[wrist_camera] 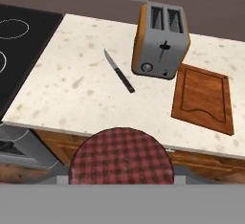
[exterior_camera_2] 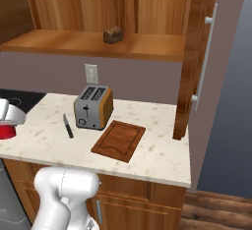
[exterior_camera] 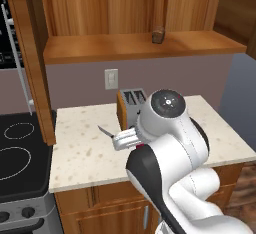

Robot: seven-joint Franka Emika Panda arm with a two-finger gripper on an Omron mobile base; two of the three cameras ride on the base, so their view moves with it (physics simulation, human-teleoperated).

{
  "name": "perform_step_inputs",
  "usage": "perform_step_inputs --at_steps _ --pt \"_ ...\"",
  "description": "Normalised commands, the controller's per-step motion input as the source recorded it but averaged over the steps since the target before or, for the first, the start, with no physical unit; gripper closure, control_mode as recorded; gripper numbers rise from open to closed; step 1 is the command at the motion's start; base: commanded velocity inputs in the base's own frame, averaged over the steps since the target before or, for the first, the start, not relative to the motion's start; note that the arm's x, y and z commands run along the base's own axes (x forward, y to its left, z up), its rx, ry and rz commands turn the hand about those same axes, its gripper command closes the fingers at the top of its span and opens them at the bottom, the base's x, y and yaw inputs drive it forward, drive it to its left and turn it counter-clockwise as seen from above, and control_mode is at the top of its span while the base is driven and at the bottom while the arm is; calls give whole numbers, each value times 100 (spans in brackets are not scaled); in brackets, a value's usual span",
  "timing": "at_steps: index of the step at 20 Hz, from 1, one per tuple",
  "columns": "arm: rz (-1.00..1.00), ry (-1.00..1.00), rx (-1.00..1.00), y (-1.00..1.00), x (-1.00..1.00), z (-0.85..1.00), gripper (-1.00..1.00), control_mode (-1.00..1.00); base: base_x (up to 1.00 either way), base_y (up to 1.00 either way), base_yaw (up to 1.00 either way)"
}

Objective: Pick the bread, place it on the cutting board, pick the jam, place it on the counter, and close the cabinet.

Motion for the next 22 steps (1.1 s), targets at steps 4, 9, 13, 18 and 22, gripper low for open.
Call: perform_step_inputs --at_steps 4,9,13,18,22 --pt "0 0 0 0 2 -36 100 -100 0 0 0" --pt "0 0 0 4 21 -31 100 -100 0 0 0" --pt "0 -1 3 1 31 -30 100 -100 0 0 0" --pt "0 -1 4 0 35 -26 100 -100 0 0 0" --pt "0 0 3 1 41 -26 100 -100 0 0 0"
